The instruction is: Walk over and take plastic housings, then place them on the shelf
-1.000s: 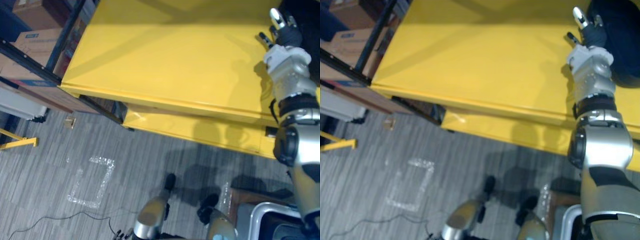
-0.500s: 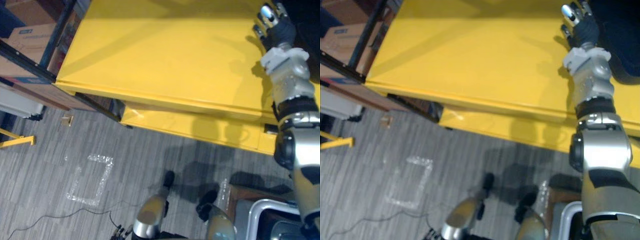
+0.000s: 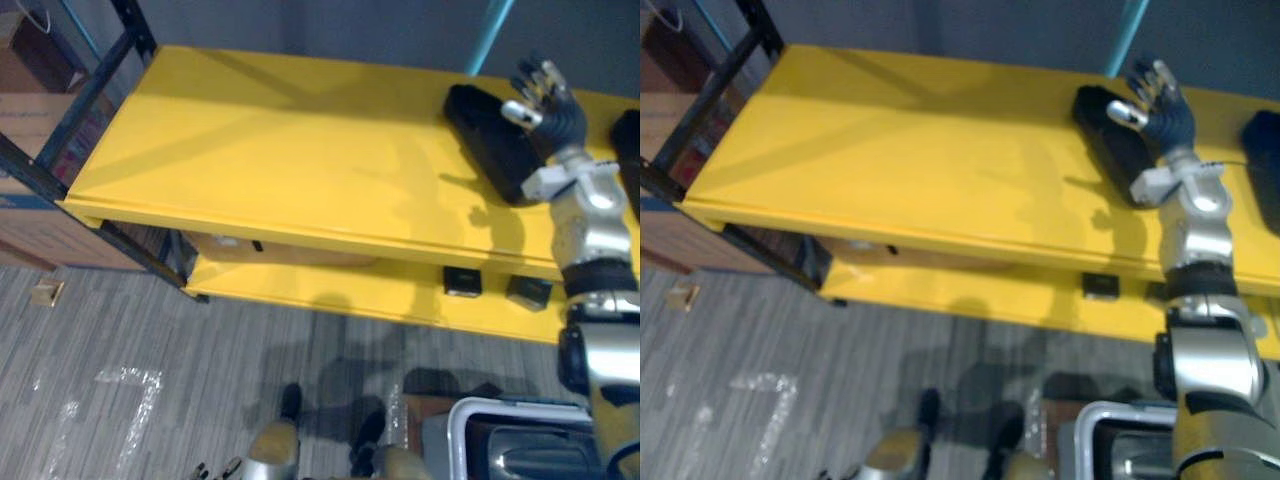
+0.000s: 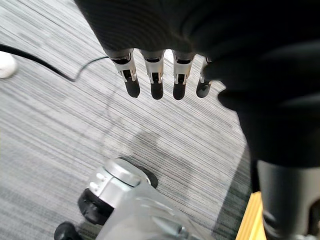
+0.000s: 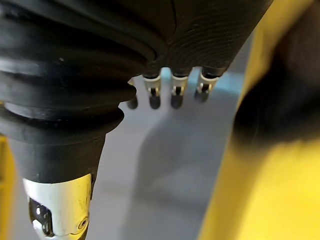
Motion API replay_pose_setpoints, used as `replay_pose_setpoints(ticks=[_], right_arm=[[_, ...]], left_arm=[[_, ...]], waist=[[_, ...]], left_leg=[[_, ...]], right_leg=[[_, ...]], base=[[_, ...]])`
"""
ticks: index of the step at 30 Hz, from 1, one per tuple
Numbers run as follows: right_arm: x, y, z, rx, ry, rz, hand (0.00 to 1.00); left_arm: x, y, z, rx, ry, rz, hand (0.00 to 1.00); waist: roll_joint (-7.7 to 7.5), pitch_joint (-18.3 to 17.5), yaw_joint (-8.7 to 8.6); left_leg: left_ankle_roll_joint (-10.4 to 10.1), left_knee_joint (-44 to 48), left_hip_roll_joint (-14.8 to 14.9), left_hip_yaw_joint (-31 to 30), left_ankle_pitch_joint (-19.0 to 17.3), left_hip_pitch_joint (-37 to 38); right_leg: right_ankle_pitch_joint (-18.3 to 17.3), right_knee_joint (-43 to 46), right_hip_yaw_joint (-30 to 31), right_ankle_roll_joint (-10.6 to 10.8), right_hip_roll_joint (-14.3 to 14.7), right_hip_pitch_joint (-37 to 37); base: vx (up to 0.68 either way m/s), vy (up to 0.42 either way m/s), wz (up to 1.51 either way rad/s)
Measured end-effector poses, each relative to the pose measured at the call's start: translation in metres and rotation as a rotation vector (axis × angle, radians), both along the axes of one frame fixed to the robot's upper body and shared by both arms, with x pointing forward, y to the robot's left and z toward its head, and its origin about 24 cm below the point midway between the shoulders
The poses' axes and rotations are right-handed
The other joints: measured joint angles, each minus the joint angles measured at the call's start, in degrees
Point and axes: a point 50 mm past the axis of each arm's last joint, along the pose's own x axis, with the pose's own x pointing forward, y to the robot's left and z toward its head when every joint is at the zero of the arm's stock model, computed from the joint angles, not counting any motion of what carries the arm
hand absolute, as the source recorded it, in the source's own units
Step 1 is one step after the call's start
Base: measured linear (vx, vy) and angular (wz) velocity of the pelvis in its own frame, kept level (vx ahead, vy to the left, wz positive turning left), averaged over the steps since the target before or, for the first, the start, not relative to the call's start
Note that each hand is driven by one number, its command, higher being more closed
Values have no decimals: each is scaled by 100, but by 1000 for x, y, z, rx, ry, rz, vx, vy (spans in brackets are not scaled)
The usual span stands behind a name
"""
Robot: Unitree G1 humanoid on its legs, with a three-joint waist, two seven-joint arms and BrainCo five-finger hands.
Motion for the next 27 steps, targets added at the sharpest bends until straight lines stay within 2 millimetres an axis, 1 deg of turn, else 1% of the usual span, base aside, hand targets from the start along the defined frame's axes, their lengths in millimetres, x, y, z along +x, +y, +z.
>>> replay_pose_setpoints(ticks=[3, 4, 5, 7, 9, 11, 14, 16, 20, 23, 24, 27], right_arm=[[-6, -7, -12, -198, 38, -130, 0], [-8, -10, -14, -258, 47, -177, 0], [-8, -11, -13, -288, 48, -197, 0], [-8, -12, -13, -337, 69, -232, 0], [-10, -16, -20, -390, 106, -258, 0], [-12, -14, -31, -507, 161, -259, 0], [-11, -10, -37, -629, 187, -260, 0], [-11, -8, -38, -683, 197, -261, 0], [-9, -2, -48, -858, 238, -240, 0], [-8, -1, -55, -926, 267, -225, 0], [-7, 1, -58, -958, 275, -212, 0], [-6, 4, -64, -997, 311, -172, 0]], left_arm=[[-3, 0, -1, 2, 25, 10, 0], [-3, 0, -2, -6, 42, 11, 0], [-4, 0, -3, -9, 51, 11, 0], [-6, 3, -3, -6, 68, 10, 0], [-6, 6, -3, -7, 83, 15, 0], [-6, 9, -3, -6, 90, 25, 0], [-7, 11, -3, -12, 112, 25, 0], [-7, 11, -3, -15, 116, 25, 0], [-7, 11, -3, -23, 122, 21, 0], [-7, 11, -3, -25, 125, 19, 0], [-7, 11, -3, -25, 123, 18, 0], [-6, 11, -3, -26, 122, 17, 0]], waist=[[-43, -147, -56], [-59, -190, -126], [-71, -201, -160], [-104, -242, -170], [-148, -300, -174], [-250, -390, -169], [-304, -425, -170], [-307, -427, -169], [-310, -429, -158], [-320, -436, -146], [-323, -437, -119], [-325, -436, -92]], left_leg=[[27, -1, -10, 147, -23, 33], [30, -1, -23, 183, -39, 34], [19, -1, -28, 212, -49, 37], [30, -2, -31, 278, -56, 57], [47, -2, -43, 276, -69, 85], [56, -2, -55, 270, -89, 84], [78, -2, -76, 269, -76, 91], [83, -1, -99, 259, -72, 94], [85, -2, -155, 200, -70, 90], [85, -3, -175, 122, -70, 99], [86, -3, -177, 114, -69, 93], [94, -4, -187, 109, -64, 91]], right_leg=[[61, -79, 128, -4, -3, 0], [108, -138, 155, 7, -7, 9], [132, -163, 182, 19, -10, 10], [164, -202, 255, 48, -9, 9], [168, -205, 261, 55, -16, 52], [168, -260, 256, 55, -15, 96], [184, -264, 254, 77, -34, 97], [204, -264, 244, 60, -57, 97], [229, -258, 165, 76, -108, 130], [227, -260, 89, 76, -121, 177], [227, -260, 84, 76, -122, 175], [206, -260, 82, 87, -130, 176]], base=[[-46, 37, -21], [-43, 35, -22], [-30, 30, -16], [-9, 20, -16], [-2, 7, -4], [20, 4, 4], [49, 8, 2], [52, 20, 5], [27, 20, 9], [3, 10, 14], [-13, 6, 4], [0, 0, 0]])
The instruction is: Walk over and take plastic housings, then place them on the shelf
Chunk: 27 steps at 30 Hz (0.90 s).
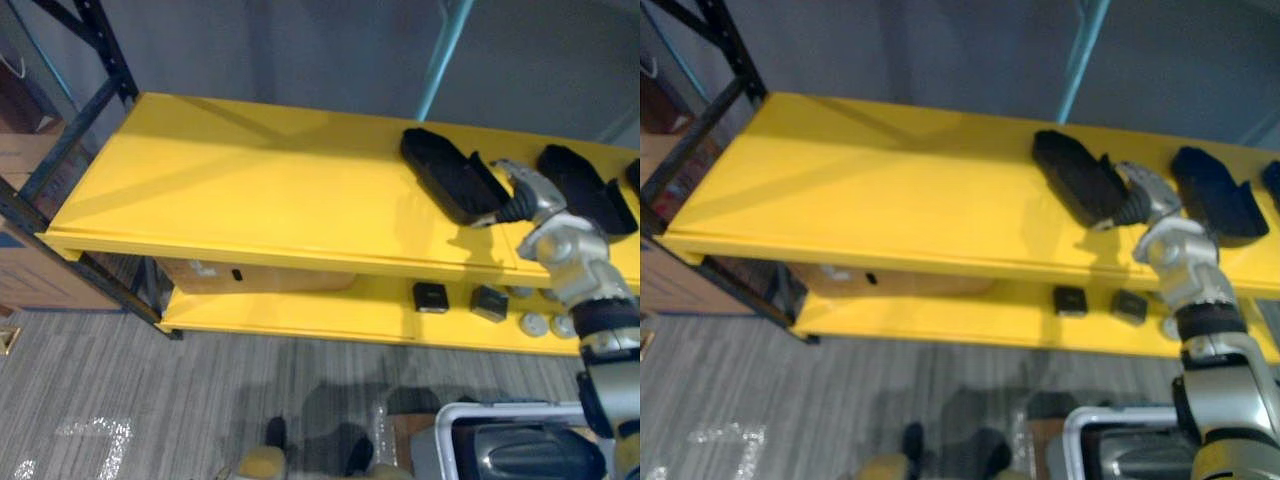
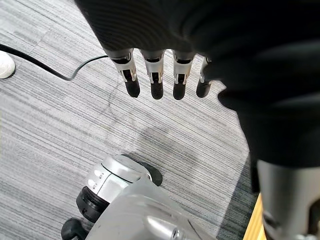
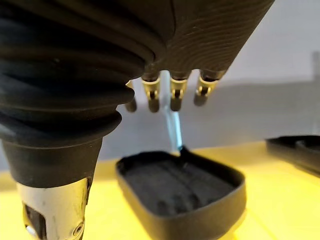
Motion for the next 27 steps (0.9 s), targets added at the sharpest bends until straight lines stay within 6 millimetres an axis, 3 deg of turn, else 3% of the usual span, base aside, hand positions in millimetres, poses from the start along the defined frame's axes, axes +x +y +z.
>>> replay_pose_setpoints(ticks=[12, 24, 25, 27], right_arm=[[-5, -18, -27, -13, 247, -93, 0], [-13, -44, -35, -17, 264, -272, 0], [-13, -45, -36, -24, 266, -275, 100], [-13, -45, -37, -23, 266, -272, 100]], left_arm=[[3, 0, 1, -2, -8, -10, 0], [6, 0, 2, -3, -21, -16, 0], [6, 0, 2, -4, -21, -17, 0], [6, -1, 2, -5, -21, -20, 0]], waist=[[-7, 5, 85], [19, 22, 95], [32, 30, 94], [60, 48, 93]], left_leg=[[69, -1, -103, 6, -59, -15], [78, -4, -141, 4, -52, 10], [78, -4, -140, 8, -52, 11], [75, -4, -139, 15, -54, 9]], right_leg=[[-44, 7, 4, 38, -92, 0], [-57, 45, -7, 16, -92, -2], [-70, 46, -5, 13, -92, -2], [-71, 52, 2, 14, -92, 1]], base=[[16, 7, 1], [13, 5, 1], [-36, 6, -2], [-47, 5, -2]])
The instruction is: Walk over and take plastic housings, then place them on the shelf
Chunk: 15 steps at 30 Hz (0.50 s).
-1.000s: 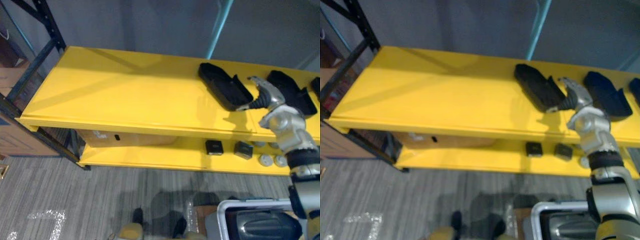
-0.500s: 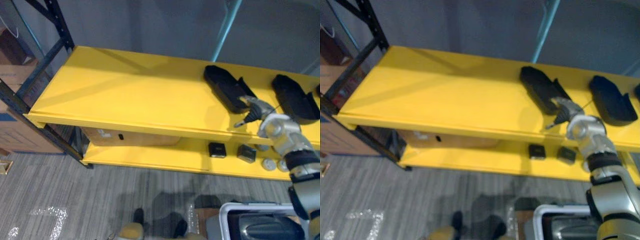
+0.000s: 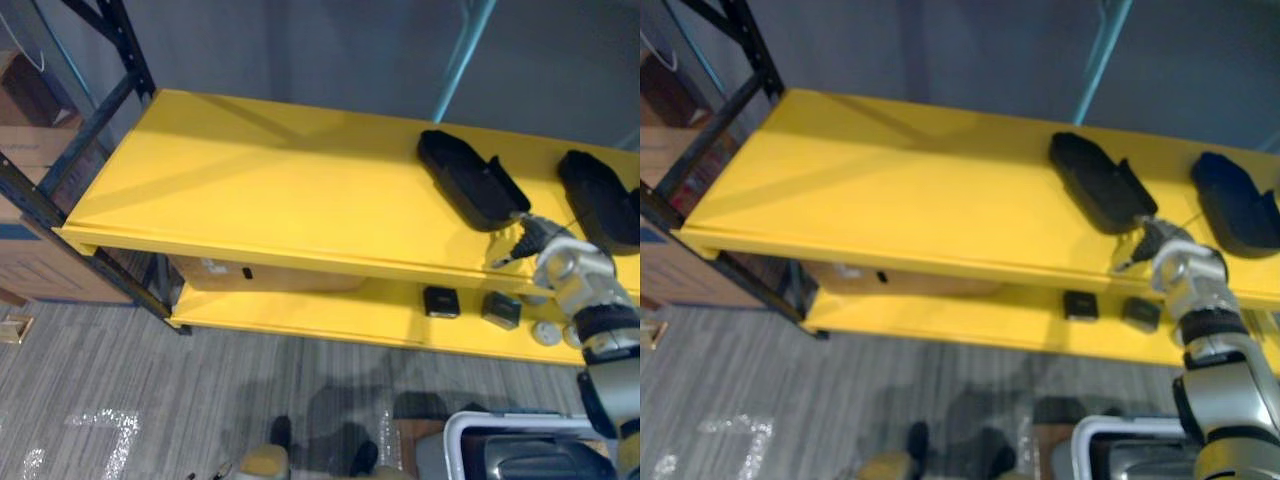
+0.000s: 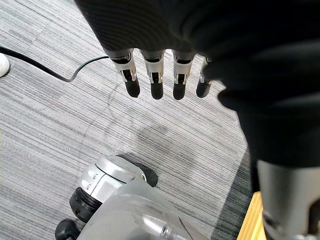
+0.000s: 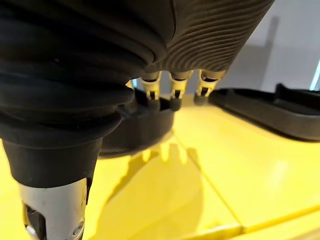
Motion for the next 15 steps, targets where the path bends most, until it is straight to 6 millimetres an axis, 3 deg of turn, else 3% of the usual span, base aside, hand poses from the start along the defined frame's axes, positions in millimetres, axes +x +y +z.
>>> replay_pose_setpoints(ticks=[6, 10, 15], right_arm=[[1, 6, -13, -5, -31, 18, 100], [2, 8, -11, -26, -59, 42, 100], [3, 7, -6, -38, -105, 35, 100]], left_arm=[[1, -3, 0, -4, 2, -23, 0], [3, -1, 0, 1, -8, -24, 0], [5, -4, 0, -9, -22, -28, 0]], waist=[[91, 57, 11], [64, 74, 4], [172, 163, 12]], left_leg=[[2, 1, 0, -17, 0, -19], [3, 1, -6, -31, 0, -17], [9, 1, -11, -160, 6, -39]], right_leg=[[-38, 14, -12, 55, -19, 0], [-42, 32, -22, 38, -18, -4], [-71, 53, -148, 49, -24, 5]], base=[[0, -3, 1], [14, -1, 1], [-1, -5, 12]])
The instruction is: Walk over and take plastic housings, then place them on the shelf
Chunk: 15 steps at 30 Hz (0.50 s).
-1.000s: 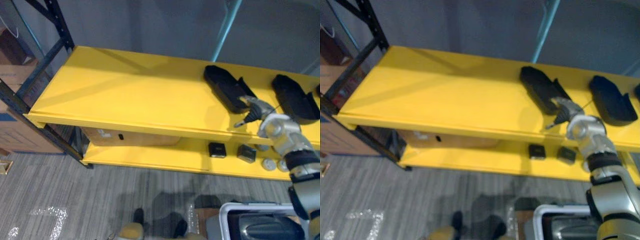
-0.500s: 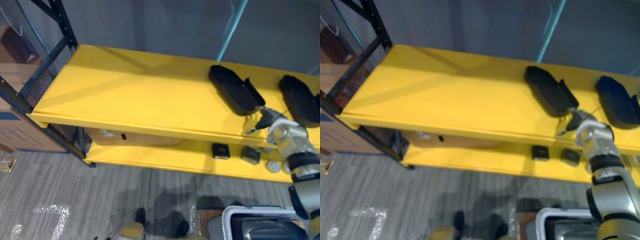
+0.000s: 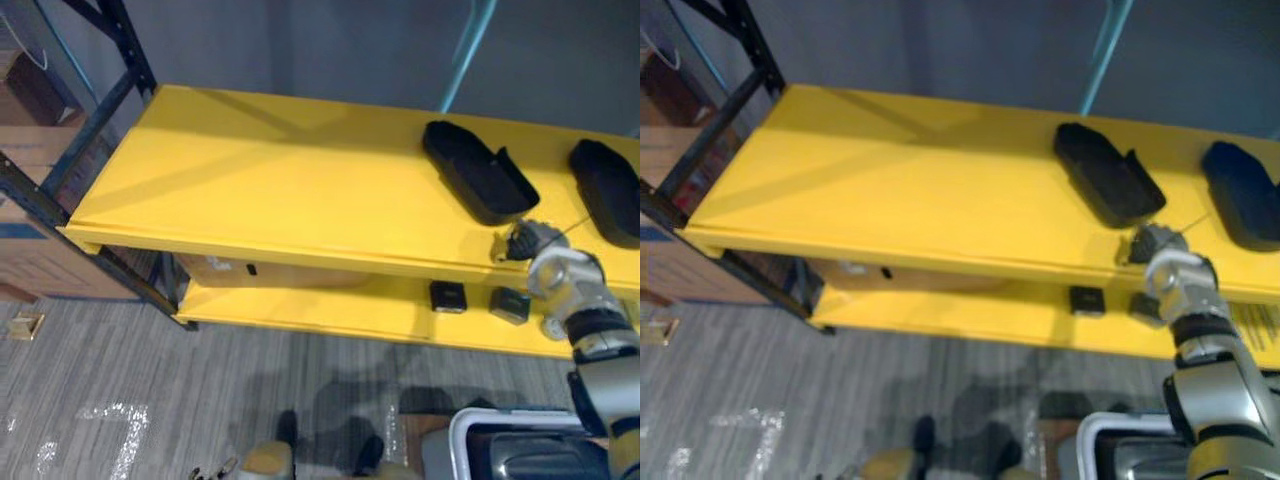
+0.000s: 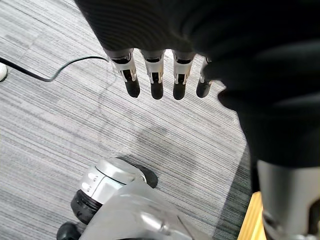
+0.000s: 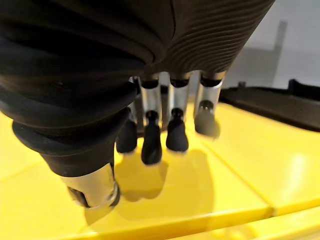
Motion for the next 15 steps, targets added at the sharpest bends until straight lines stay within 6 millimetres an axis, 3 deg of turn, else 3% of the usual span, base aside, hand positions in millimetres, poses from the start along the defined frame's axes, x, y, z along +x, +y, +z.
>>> replay_pose_setpoints(ticks=[4, 5, 10, 15], right_arm=[[2, 0, 4, -2, -26, -4, 100], [1, -1, 5, -6, -40, -13, 0], [0, -7, 13, 44, -163, -92, 0], [-10, -9, 45, 140, -450, -120, 0]], left_arm=[[1, -1, 0, -9, -10, -6, 0], [1, -1, 0, -10, -10, -6, 0], [1, -2, 0, -11, -13, -4, 0], [2, -2, 1, -11, -26, 9, 0]], waist=[[8, 133, 72], [7, 134, 72], [-2, 139, 54], [-22, 145, -107]], left_leg=[[-2, 0, 4, -9, -1, -10], [-1, 0, -1, -21, -1, -39], [1, 2, -20, -28, 1, -76], [-1, 3, -26, 21, -1, -66]], right_leg=[[-15, 12, -13, 6, 1, -4], [-15, 11, -32, 6, -5, -19], [8, 16, -49, 36, -27, -54], [6, 48, -9, 32, -48, -75]], base=[[1, -2, 3], [16, 0, 6], [48, -1, 3], [31, 3, -3]])
